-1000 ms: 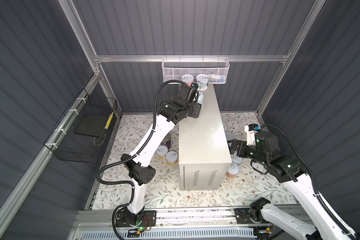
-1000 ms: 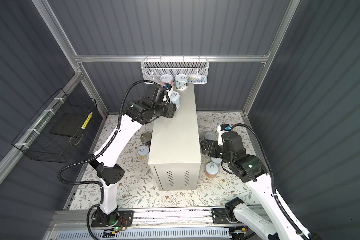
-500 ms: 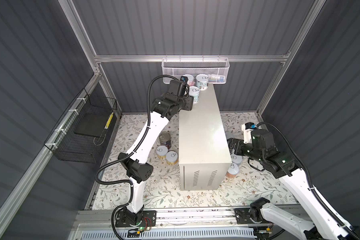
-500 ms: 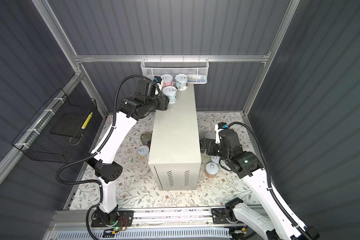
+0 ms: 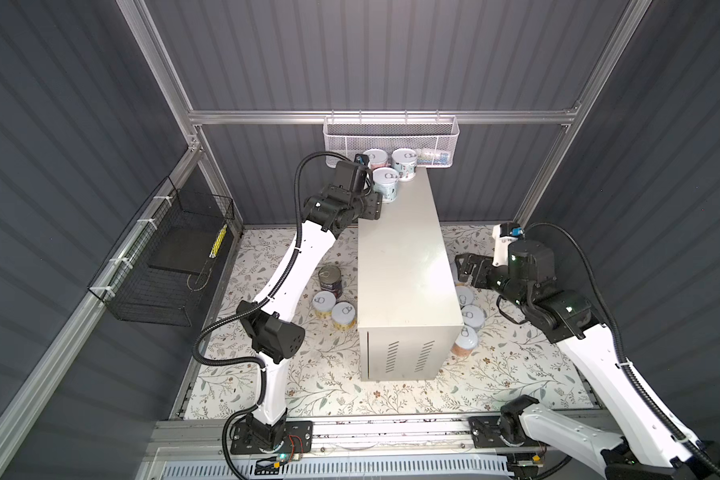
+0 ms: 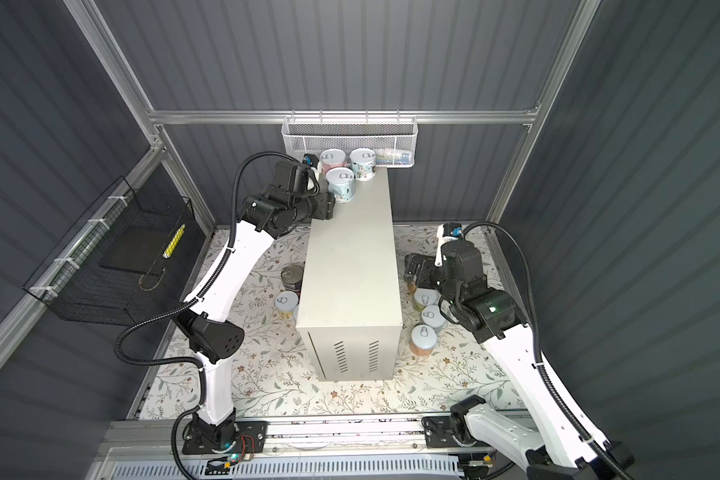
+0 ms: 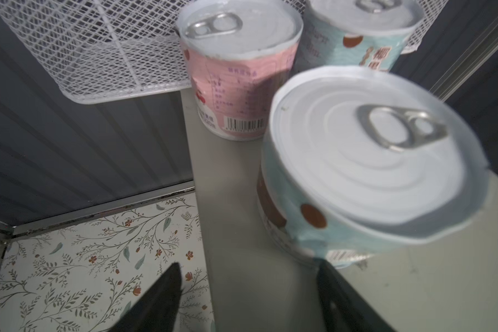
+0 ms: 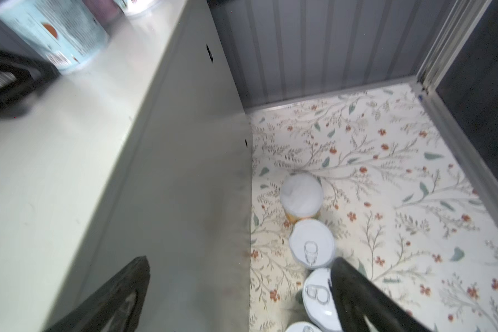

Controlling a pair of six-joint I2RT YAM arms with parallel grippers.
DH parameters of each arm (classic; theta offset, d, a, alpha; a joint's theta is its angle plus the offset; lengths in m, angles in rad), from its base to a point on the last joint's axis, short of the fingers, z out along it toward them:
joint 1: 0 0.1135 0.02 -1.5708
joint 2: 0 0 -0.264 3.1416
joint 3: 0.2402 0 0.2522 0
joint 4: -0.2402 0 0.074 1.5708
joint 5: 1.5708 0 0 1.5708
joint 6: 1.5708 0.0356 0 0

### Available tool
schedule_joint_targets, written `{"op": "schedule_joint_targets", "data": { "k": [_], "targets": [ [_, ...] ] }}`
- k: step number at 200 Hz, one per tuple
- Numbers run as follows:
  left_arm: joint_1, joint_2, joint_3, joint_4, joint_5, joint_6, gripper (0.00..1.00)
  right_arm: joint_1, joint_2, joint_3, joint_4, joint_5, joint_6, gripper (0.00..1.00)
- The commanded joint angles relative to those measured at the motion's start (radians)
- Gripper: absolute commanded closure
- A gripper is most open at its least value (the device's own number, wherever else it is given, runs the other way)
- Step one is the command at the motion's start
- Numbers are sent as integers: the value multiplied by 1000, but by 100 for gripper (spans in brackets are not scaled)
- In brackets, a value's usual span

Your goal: Place and organize the canned foods onto the counter

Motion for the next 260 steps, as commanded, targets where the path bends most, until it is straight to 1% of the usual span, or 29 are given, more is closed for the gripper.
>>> {"op": "schedule_joint_targets", "data": {
  "k": [1,14,34,48,67,80,94,120,134,177,209,260],
  "targets": [
    [4,-97,-89,-4,-55,14,1,-10,61,83,125,15,-69,2],
    [5,-129,-132,-1,-97,22,1,-10,148,161,135,-8,-79,3],
    [20,-150,-158,-17,-100,24,1,-11,234,227,180,-54,-78,3],
    [35,-163,-185,-6,-77,23,1,-10,289,259,247,-70,-72,4],
    [64,-184,-238,39,-8,4,0,-10,350,283,330,-94,-68,4],
    [85,-210,-299,92,41,-7,1,-11,389,296,388,-110,-69,5],
    [101,-245,-357,136,70,-18,1,-10,429,309,443,-127,-69,5],
    [114,-273,-381,117,126,25,1,-11,521,374,472,-143,-58,6],
    [114,-291,-404,119,125,36,1,-10,563,396,502,-147,-51,6],
    [116,-317,-467,143,117,42,1,-4,702,541,474,-158,-46,7],
    [120,-329,-490,152,100,42,0,16,802,687,375,-141,-84,7],
    [127,-339,-514,169,85,44,1,44,876,788,317,-132,-112,7]
  ]
}}
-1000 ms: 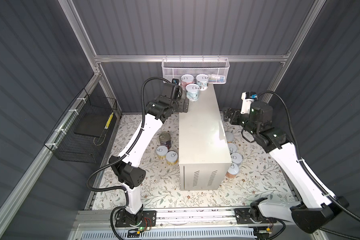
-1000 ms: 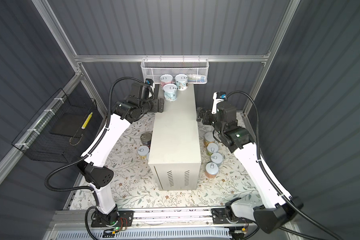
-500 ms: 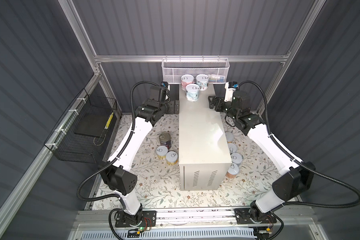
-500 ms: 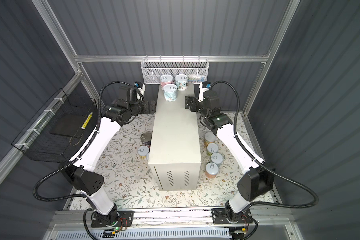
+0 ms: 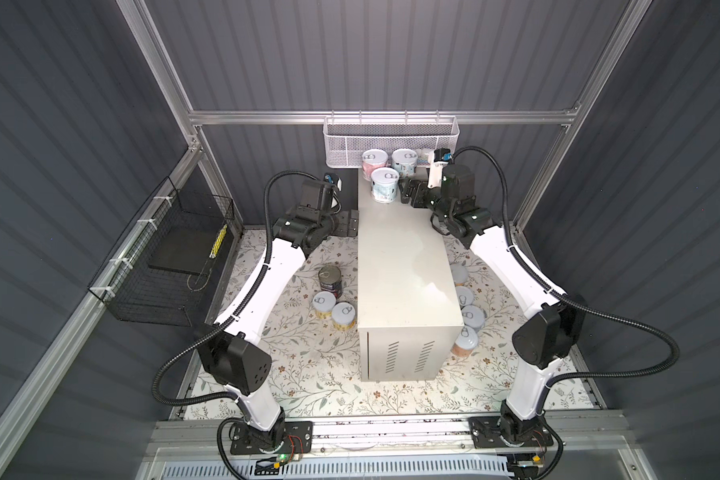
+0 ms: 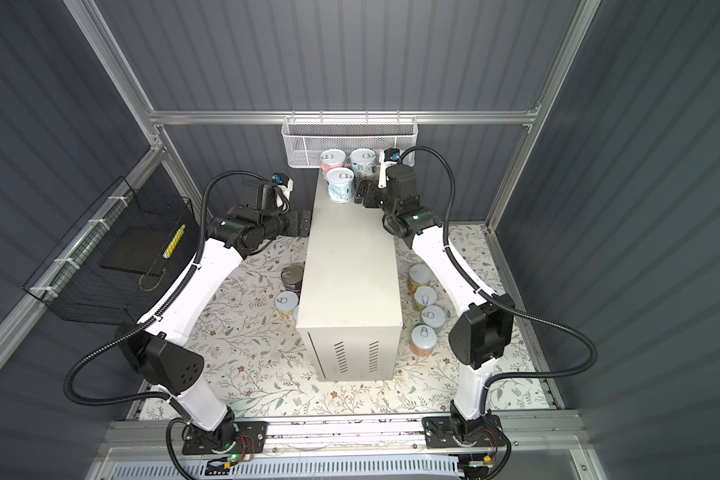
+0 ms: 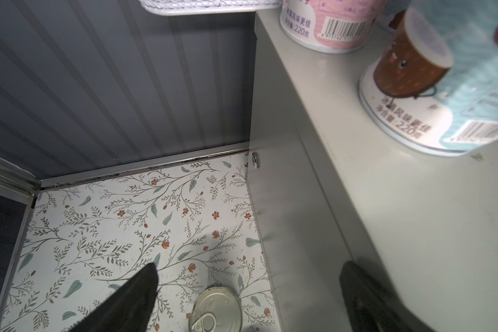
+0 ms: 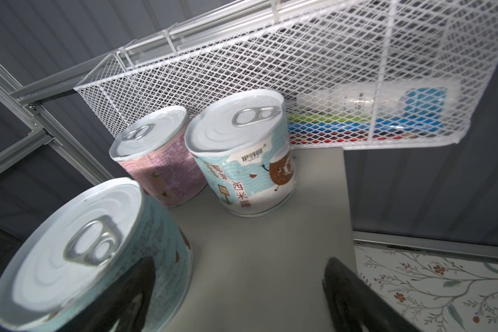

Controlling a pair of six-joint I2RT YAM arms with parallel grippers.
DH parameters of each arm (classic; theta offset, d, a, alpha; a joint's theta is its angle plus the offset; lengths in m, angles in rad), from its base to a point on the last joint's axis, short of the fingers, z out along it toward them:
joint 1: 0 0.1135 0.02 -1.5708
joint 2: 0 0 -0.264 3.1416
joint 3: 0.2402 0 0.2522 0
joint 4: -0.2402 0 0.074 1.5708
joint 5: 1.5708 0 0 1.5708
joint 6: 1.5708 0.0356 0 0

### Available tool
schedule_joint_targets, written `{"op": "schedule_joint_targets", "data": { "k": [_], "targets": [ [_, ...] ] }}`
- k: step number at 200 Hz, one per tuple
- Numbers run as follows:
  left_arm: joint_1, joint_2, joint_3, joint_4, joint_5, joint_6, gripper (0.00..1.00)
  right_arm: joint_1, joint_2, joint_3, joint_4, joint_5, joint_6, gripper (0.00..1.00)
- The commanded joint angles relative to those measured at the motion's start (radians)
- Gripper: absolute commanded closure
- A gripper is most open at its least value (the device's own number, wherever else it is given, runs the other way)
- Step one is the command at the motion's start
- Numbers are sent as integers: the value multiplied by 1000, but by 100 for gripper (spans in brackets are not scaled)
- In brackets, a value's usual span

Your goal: Place and organize the canned foods onto the counter

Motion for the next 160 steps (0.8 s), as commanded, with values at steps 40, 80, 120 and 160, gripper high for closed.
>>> {"op": "schedule_joint_targets", "data": {
  "k": [40,80,120,160],
  "targets": [
    [6,-33,-19,26,-12,24,0,25,58,105,-70,14,-32,7],
    [7,-24,-19,23,-19,28,1,29,79,137,-98,31,-28,6],
    [7,-31,-36,24,-73,24,0,14,11,78,-89,65,-27,4],
    [9,-159,-233,169,-184,45,0,-31,-219,-18,-150,86,-75,3]
  ]
}}
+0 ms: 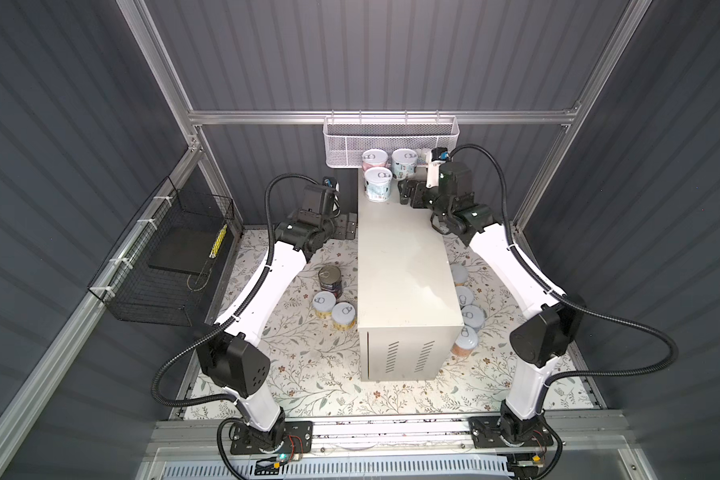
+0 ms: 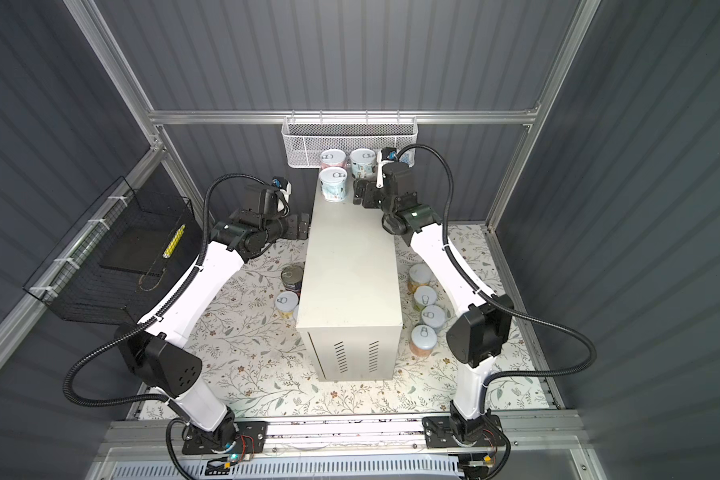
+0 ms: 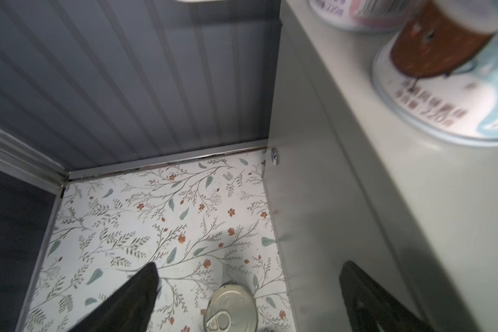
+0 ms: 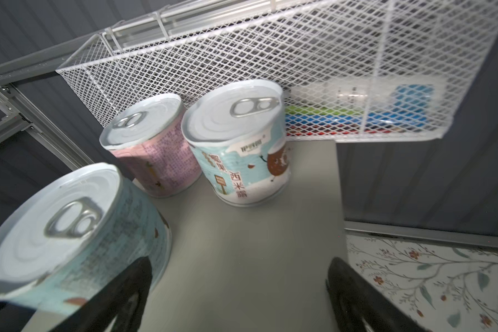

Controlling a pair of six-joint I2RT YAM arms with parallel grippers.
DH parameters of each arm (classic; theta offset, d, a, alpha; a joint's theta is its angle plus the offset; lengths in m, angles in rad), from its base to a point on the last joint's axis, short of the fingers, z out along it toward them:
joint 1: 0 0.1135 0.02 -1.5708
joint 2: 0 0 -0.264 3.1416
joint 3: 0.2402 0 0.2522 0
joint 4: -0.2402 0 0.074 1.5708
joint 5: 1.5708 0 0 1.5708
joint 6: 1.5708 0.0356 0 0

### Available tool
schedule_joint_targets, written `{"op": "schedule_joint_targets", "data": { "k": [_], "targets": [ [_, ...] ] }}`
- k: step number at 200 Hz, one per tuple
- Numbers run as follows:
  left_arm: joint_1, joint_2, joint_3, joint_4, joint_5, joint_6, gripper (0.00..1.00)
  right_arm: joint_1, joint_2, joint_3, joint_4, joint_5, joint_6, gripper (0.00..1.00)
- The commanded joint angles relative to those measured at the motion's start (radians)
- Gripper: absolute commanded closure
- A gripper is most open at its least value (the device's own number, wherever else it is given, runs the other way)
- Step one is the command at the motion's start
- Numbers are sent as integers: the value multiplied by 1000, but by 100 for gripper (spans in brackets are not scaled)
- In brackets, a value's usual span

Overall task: Place and organize the canned foods onto the counter
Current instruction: 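Withdraw both grippers down beside the cabinet toward their rows of cans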

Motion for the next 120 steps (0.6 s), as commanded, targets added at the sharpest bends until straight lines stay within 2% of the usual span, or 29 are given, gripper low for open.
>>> {"op": "schedule_joint_targets", "data": {
  "k": [1,12,24,40,60,96,120],
  "targets": [
    [10,-123,-127,112,-79,32,0,-33,-185,-47,-36,31,-40,3],
    [12,-175,-186,138,-90,11,1,-52,-268,-93,-78,42,-48,2],
    [13,-201,-196,70,-80,-16,1,-77,-364,-157,-134,55,-35,1],
    [14,-258,-282,31,13,-17,0,-96,-513,-295,-160,101,-19,1],
    [12,-350,-451,26,84,-85,1,-96,-716,-510,-176,163,7,3],
    [9,-523,-694,23,134,-171,1,-96,-986,-761,-347,169,146,5],
    [-15,-553,-781,-13,179,-220,2,-97,-1123,-966,-366,141,263,8]
  ]
}}
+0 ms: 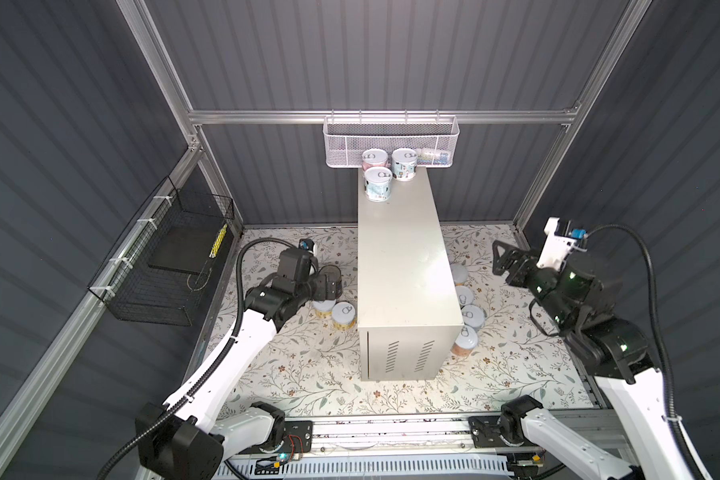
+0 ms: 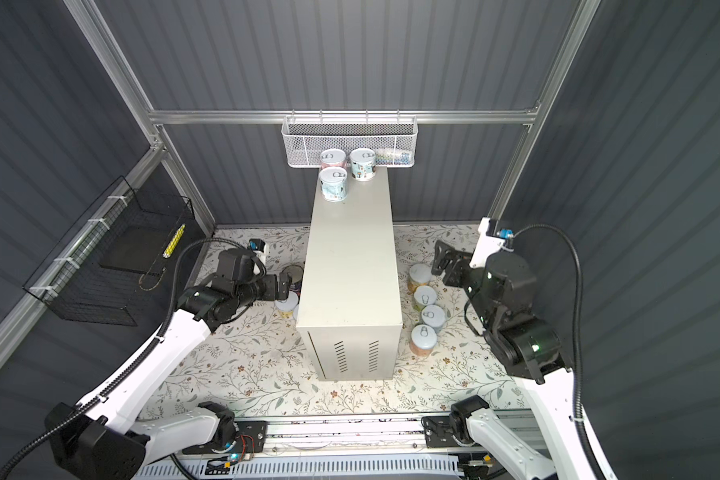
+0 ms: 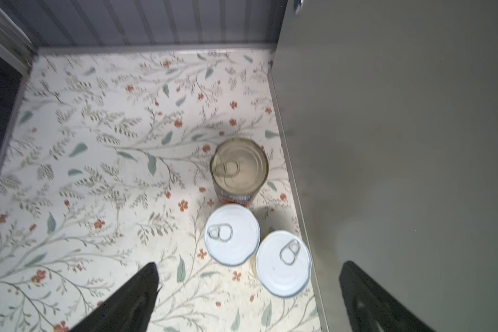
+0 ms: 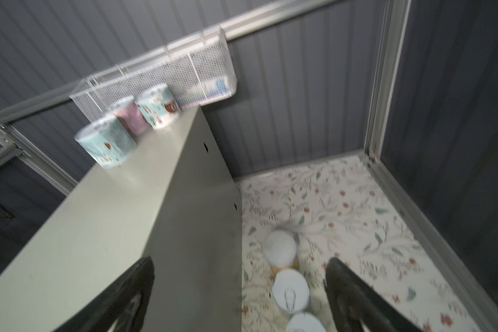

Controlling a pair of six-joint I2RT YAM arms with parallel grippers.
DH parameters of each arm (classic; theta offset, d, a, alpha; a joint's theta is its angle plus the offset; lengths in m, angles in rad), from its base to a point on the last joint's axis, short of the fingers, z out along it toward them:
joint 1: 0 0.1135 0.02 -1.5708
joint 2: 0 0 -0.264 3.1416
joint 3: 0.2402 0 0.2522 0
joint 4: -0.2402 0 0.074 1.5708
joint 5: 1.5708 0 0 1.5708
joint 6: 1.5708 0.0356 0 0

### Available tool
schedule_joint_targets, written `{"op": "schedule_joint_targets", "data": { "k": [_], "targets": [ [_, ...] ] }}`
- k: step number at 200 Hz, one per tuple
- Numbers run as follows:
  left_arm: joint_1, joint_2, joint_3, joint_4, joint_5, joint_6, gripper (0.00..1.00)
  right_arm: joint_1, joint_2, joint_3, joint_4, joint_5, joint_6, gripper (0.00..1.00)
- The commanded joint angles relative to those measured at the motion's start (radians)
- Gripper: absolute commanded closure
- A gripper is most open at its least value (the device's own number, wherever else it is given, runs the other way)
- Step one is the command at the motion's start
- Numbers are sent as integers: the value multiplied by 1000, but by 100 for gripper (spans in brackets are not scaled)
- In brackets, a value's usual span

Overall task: Place and organize the canned foods onto the counter
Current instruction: 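Withdraw both grippers down beside the cabinet toward their rows of cans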

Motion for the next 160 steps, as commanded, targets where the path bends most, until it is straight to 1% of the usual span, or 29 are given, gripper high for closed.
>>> {"op": "schedule_joint_targets", "data": {
  "k": [1,22,34,46,51,57,75,101,130,160],
  "targets": [
    [-23,-39,-63,-34,67,-80,3,3,-75,-160,-113,-10,143,9],
    [-104,-81,-142,-29,13,-133,2,4,-99,-281,-154,-49,213,9],
    [-152,-90,-168,-42,-24,-159,2,5,-99,-343,-150,-73,236,8],
    [-182,-98,-189,-48,-43,-175,2,4,-83,-388,-149,-96,248,6],
    [-185,-103,-198,-47,-45,-180,2,4,-68,-399,-157,-102,254,5],
    [-187,-113,-209,-42,-44,-186,2,5,-53,-410,-159,-112,254,1],
    [-187,-142,-237,-17,-46,-193,1,4,-5,-444,-159,-135,264,1],
    [-187,-173,-250,-2,-81,-202,1,4,25,-513,-94,-175,301,1],
    [-185,-190,-210,-16,-149,-193,0,5,67,-556,-71,-197,329,1],
    [-174,-167,-177,6,-141,-167,1,5,101,-579,-43,-189,328,1]
  ]
}}
